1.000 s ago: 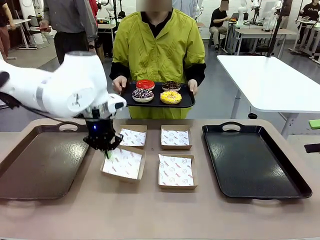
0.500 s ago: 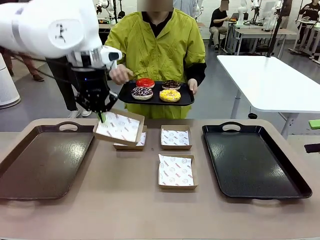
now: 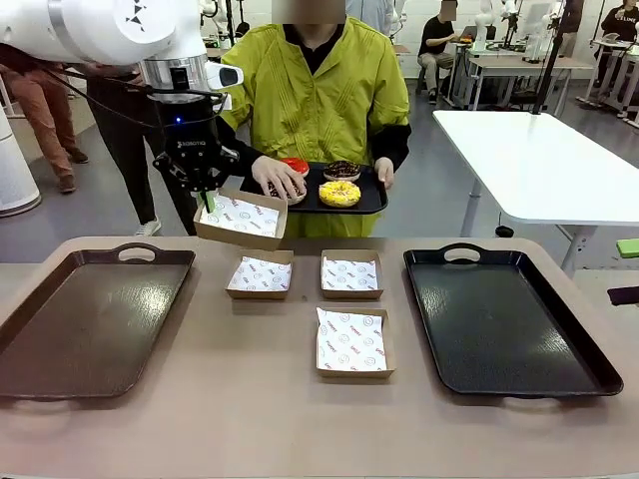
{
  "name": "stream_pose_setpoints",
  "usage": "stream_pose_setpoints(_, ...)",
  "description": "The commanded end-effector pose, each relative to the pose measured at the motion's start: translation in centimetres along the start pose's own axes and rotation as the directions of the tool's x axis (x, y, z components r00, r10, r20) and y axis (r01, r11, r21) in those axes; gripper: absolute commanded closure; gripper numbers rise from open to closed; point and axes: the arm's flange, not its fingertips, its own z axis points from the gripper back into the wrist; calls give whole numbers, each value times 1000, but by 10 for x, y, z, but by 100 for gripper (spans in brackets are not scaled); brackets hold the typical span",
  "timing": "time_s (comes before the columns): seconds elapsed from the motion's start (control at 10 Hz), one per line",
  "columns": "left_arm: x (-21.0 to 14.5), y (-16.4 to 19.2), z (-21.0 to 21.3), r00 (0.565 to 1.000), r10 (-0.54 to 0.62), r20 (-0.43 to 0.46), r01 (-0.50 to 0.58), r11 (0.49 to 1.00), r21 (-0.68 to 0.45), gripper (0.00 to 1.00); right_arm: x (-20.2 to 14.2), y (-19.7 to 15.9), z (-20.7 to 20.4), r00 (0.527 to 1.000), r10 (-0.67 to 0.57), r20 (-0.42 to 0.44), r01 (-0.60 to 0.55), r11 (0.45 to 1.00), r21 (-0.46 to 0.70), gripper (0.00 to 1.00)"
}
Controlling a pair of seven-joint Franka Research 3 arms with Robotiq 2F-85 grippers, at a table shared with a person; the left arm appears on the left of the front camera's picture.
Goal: Individually package the donuts and arrange them on the tray.
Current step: Pick up one Paper togo box, then place the picked Paper togo box on the Handle tray while simultaneously picking up another Paper togo box from the table with the other hand.
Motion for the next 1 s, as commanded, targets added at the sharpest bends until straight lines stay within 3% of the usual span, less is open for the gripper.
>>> stream_pose_setpoints(0.0,-5,0,0,1000,-4,5,4,1000,3,100,2,0,0,1000,13,6,-14,1000,18,0)
stream_pose_setpoints(0.9,-5,0,0,1000,-4,5,4,1000,3,100,2,0,0,1000,13,6,-14,1000,18,0)
